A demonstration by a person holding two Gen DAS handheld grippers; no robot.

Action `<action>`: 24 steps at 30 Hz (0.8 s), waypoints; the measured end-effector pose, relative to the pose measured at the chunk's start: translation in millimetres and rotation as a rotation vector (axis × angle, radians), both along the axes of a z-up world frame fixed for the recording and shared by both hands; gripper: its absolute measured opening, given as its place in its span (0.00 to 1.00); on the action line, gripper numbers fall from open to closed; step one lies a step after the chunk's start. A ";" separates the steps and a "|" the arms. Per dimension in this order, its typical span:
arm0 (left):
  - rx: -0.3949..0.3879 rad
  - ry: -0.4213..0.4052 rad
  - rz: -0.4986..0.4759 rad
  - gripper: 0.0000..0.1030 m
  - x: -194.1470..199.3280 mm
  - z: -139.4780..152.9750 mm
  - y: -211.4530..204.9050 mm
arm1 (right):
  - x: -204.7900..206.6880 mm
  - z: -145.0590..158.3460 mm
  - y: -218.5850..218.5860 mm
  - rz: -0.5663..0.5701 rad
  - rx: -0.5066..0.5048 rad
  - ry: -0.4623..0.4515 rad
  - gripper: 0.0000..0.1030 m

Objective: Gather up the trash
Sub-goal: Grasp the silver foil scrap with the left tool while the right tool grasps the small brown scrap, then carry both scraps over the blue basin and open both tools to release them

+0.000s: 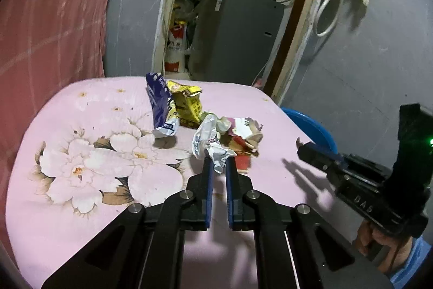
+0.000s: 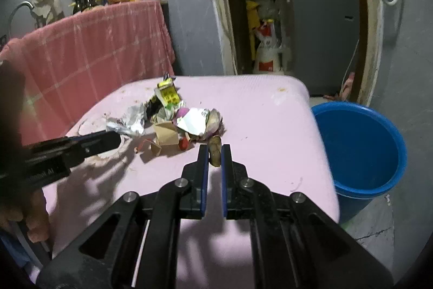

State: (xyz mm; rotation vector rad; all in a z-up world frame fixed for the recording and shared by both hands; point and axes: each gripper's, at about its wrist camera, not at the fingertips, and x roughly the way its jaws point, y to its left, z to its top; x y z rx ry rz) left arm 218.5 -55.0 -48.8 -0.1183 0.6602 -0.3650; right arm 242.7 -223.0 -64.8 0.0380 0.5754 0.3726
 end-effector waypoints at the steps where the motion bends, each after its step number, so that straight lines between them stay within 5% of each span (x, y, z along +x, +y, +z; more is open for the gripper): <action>1: -0.002 -0.015 -0.002 0.06 -3.4 2.7 -2.4 | -3.4 3.4 -2.1 -0.004 0.004 -0.020 0.08; 12: -0.019 -0.172 -0.058 0.06 -7.0 34.3 -34.1 | -30.6 53.0 -30.9 -0.076 0.026 -0.240 0.08; 24: -0.049 -0.364 -0.171 0.06 13.4 77.7 -116.4 | -30.7 96.8 -95.9 -0.209 0.015 -0.424 0.08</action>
